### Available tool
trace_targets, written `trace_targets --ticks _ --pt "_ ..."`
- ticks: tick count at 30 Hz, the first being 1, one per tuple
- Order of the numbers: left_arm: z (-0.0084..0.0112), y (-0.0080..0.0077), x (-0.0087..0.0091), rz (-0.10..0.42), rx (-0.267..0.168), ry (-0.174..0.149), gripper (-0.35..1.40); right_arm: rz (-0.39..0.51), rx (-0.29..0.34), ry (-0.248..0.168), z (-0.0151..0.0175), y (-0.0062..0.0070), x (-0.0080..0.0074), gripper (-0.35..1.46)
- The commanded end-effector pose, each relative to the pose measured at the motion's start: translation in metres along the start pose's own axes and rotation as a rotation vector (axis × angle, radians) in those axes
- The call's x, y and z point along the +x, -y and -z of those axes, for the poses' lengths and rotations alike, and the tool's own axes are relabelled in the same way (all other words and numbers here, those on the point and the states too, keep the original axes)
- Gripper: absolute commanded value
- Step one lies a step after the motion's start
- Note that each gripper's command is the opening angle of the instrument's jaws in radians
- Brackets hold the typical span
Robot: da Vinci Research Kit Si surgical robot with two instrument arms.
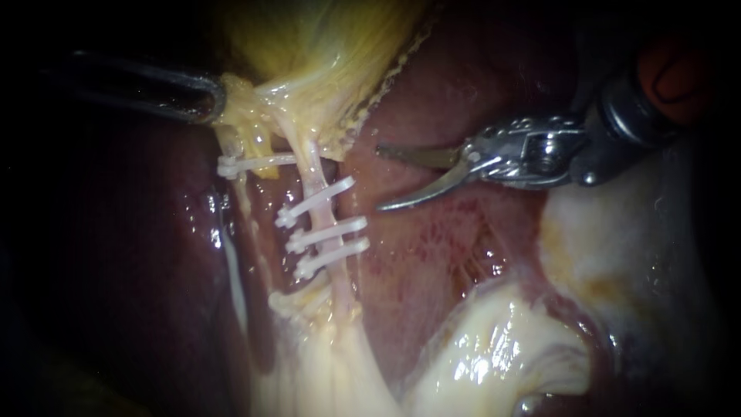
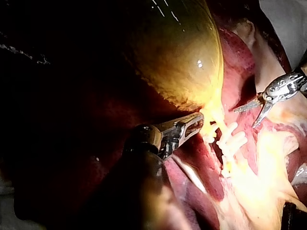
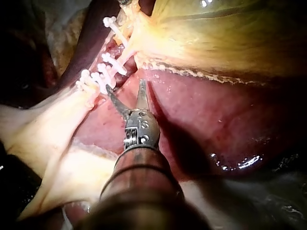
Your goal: Go to the cutting position right tube
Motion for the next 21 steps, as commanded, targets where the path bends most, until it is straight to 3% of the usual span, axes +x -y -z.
trace_targets --ticks 1,7,16,21 --pt "-0.0001 0.0 0.0 0.0 0.001 -0.001 -0.35 -0.009 0.0 0.007 -0.0002 0.0 -0.0001 1.3" --pt "-0.0001 0.0001 0.0 0.0 0.001 -0.001 -0.35 -0.069 0.052 0.034 -0.0013 0.0002 -0.0006 1.28" --pt "-0.0001 0.0001 0.0001 0.0 0.003 -0.002 -0.35 -0.157 0.185 -0.012 -0.0033 -0.0001 0.0003 1.28" --pt "-0.0002 0.0001 0.0002 0.0 0.003 -0.002 -0.35 -0.188 0.228 -0.025 -0.0046 -0.0005 0.0007 1.28"
